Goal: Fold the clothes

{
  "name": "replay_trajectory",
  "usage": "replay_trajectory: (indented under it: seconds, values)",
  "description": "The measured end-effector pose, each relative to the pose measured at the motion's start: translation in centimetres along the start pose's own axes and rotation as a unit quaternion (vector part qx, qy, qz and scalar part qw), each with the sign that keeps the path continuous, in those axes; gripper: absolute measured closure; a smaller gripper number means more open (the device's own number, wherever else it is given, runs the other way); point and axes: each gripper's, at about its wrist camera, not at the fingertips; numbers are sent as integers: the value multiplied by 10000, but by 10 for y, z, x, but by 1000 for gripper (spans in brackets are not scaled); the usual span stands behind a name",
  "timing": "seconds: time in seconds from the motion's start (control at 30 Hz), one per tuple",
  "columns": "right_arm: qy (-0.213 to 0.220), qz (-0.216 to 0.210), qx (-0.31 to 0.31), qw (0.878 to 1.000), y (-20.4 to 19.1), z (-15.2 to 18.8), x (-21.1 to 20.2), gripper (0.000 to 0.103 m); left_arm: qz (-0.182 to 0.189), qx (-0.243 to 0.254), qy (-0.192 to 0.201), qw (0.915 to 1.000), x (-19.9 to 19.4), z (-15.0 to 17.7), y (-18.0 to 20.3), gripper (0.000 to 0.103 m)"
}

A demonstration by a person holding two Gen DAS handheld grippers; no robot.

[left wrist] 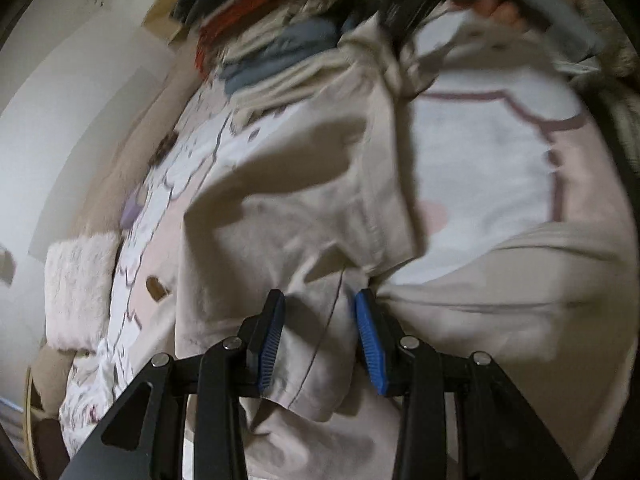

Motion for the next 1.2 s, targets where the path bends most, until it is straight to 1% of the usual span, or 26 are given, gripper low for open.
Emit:
replay_trajectory:
  seconds: [0.03,0.1,0.2,0.3,0.37,0.43,0.5,0.6,0.7,0.77,0.87,0.9,0.97,1.03,1.07,1.13,1.17,1.2]
  values:
    - [31,-31,2,10000,0,0,-2,99,32,-111,-91,9999,4,1,-4,99]
    - [140,-105,-3,9998,1,-2,-10,99,58,-468,-96,9988,1,2,-17,100]
    - [444,-259,-79,9986,-1,-7,-34,99,-45,-1284,208,9915,-23,3,-49,100]
    - [800,-443,-232,9955,-7,-16,-65,99,-363,-2176,624,9734,-56,10,-88,100]
    - [1057,-566,-340,9922,-14,-23,-87,99,-633,-2663,946,9572,-83,16,-112,100]
    - [1387,-683,-515,9866,-24,-32,-113,99,-954,-3006,1285,9402,-111,19,-136,100]
    - [1773,-811,-722,9781,-38,-43,-143,99,-1380,-3208,1623,9229,-143,19,-159,100]
    - [2378,-837,-1158,9608,-65,-61,-188,99,-2033,-3336,2047,8975,-192,15,-189,100]
    - [3045,-796,-1582,9359,-94,-81,-243,99,-2680,-3395,2435,8681,-248,11,-215,100]
    - [3475,-781,-1826,9164,-112,-94,-281,99,-3088,-3458,2721,8432,-290,6,-231,100]
    - [4108,-717,-2132,8836,-138,-112,-345,99,-3663,-3459,3070,8074,-351,-2,-251,100]
    - [4356,-683,-2237,8692,-147,-118,-372,99,-3843,-3431,3160,7967,-371,-5,-254,100]
    - [4717,-616,-2341,8479,-159,-124,-413,99,-4206,-3355,3330,7744,-412,-10,-258,100]
    - [5067,-598,-2356,8272,-163,-125,-462,99,-4387,-3291,3370,7653,-436,-11,-252,100]
    - [5187,-641,-2369,8189,-162,-125,-485,99,-4476,-3258,3389,7607,-448,-12,-249,100]
    - [5330,-1021,-2358,8062,-157,-126,-528,99,-4654,-3192,3427,7511,-473,-13,-242,100]
    - [5290,-1200,-2431,8041,-156,-127,-543,99,-4742,-3158,3445,7462,-485,-13,-239,100]
    - [5215,-1204,-2459,8081,-158,-130,-554,99,-4829,-3124,3463,7411,-497,-14,-236,100]
Point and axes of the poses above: each gripper's, at about its wrist camera, not at the fingertips, and x roughly the way its jaws point, y to its right, z to its underside
